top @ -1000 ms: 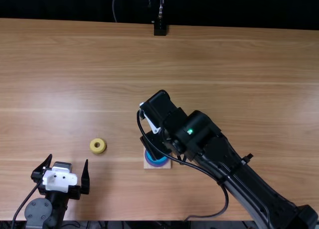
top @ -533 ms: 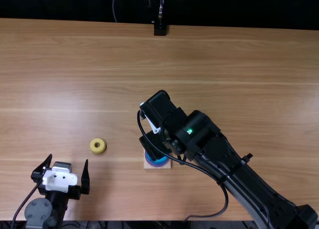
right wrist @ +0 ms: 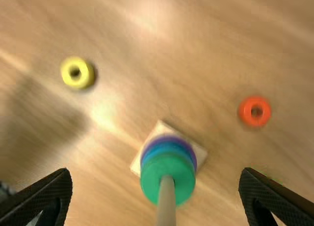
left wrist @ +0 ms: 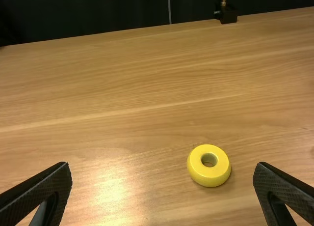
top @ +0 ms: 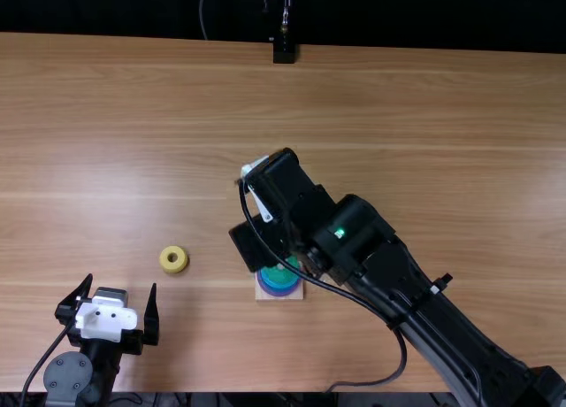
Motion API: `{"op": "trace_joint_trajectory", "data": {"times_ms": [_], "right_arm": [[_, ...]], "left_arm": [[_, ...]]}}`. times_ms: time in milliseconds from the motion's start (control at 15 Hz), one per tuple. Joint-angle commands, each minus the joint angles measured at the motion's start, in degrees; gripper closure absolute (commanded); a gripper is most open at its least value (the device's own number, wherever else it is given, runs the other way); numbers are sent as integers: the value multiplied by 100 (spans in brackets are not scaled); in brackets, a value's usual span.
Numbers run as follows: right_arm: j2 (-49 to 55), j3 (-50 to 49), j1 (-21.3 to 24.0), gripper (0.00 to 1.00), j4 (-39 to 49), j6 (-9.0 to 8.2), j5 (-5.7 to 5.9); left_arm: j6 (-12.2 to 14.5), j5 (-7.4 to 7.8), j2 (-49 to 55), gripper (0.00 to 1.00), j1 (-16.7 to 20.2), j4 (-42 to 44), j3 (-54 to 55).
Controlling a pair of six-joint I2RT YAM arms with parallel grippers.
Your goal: Build the Hanoi tower: stack the rings onto the peg from bottom to top in this color order: purple, dark blue, light blue, dark green, light green, yellow, orange.
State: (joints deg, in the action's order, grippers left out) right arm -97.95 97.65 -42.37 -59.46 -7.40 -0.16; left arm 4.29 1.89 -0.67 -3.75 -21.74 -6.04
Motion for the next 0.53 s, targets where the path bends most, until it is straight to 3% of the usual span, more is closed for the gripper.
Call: {"op": "trace_joint_trajectory", "data": {"times_ms": [0, 133, 467], "right_arm": [[-49, 229, 9, 0, 192, -30, 90], [-49, 167, 379, 0, 276, -20, 185], [-5, -325, 1468, 0, 224, -41, 227]], "left_arm": [[35, 43, 67, 0, 14, -484, 604], [35, 32, 67, 0, 14, -484, 604], [35, 32, 67, 0, 14, -484, 604]]}}
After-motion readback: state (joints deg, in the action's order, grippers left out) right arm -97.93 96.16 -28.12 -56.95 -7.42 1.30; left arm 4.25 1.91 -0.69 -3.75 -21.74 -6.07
